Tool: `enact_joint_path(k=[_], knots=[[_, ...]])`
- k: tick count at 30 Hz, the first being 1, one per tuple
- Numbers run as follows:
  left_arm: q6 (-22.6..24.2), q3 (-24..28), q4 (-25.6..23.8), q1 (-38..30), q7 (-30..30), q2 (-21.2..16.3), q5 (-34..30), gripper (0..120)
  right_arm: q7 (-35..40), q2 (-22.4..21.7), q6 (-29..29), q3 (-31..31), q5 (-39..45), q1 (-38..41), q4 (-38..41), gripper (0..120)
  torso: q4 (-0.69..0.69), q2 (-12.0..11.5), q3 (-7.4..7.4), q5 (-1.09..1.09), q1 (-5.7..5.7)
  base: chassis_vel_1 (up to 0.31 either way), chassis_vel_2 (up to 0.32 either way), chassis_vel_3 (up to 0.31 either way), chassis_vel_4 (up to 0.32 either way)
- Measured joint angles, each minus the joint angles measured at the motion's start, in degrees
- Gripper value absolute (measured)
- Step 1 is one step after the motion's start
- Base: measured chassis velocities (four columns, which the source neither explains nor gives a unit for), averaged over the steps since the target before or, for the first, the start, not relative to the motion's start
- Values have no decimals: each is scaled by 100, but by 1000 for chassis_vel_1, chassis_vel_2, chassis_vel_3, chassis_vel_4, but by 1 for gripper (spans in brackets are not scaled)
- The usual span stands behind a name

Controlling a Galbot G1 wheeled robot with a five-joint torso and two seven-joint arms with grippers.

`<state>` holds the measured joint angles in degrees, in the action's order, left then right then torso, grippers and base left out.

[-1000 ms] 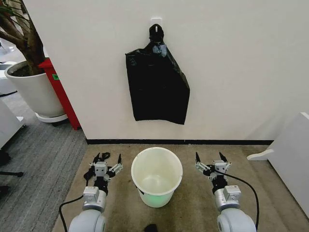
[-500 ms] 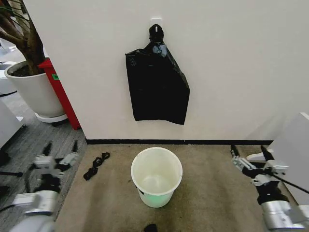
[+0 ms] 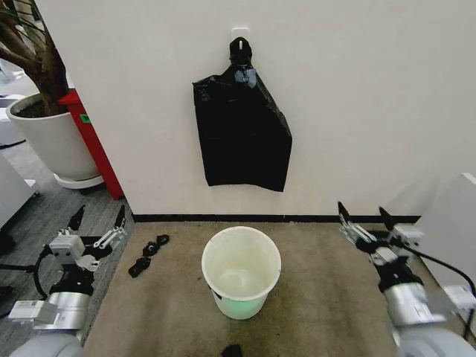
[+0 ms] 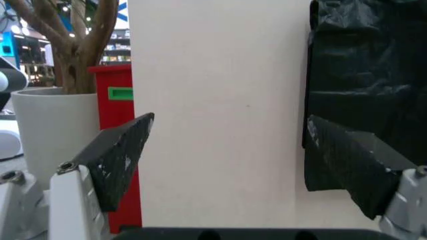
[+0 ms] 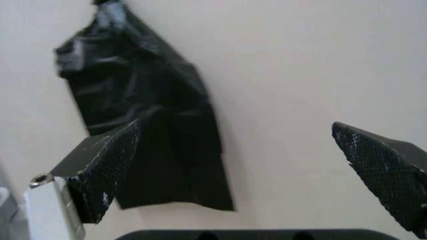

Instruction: Place the garbage bag over the trash bin.

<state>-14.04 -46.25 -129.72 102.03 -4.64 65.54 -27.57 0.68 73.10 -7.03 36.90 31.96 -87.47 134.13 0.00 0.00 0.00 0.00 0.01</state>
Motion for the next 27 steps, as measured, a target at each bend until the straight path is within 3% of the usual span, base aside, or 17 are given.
enact_joint_path(k=[1, 4, 10, 13, 15, 23, 27], knots=[[-9, -1, -15, 28, 4, 71, 61, 89, 79, -248, -51, -253, 264, 393, -231, 100, 1, 0, 0, 0, 0, 0, 0, 0, 0], [-20, 22, -19, 43, 10, 151, 147, 89, 131, -458, -53, -559, 484, 801, -534, 100, 0, 0, 0, 0, 0, 0, 0, 0, 0], [-49, 116, 60, 19, 27, 379, 416, 89, 340, -666, 24, -1511, 694, 2135, -1319, 100, 1, -1, 1, 1, 0, 0, 0, 0, 0], [-38, 155, 86, 2, 28, 486, 531, 89, 555, -758, -17, -2062, 980, 2952, -1667, 100, 2, -1, 1, 0, 0, 0, 0, 0, 0], [-22, 179, 156, -23, 37, 560, 615, 89, 807, -855, -59, -2657, 1360, 3960, -2114, 100, 1, -1, 1, 1, 0, 0, 0, 0, 0], [-9, 197, 379, -82, 39, 637, 713, 89, 1409, -799, -204, -3682, 2157, 5808, -2785, 100, 1, -1, 1, -1, 0, 0, 0, 0, 0], [-9, 211, 421, -105, 29, 685, 797, 89, 1609, -668, -287, -3948, 2328, 6306, -2919, 100, 1, -1, 0, -2, 0, 0, 0, 0, 0]])
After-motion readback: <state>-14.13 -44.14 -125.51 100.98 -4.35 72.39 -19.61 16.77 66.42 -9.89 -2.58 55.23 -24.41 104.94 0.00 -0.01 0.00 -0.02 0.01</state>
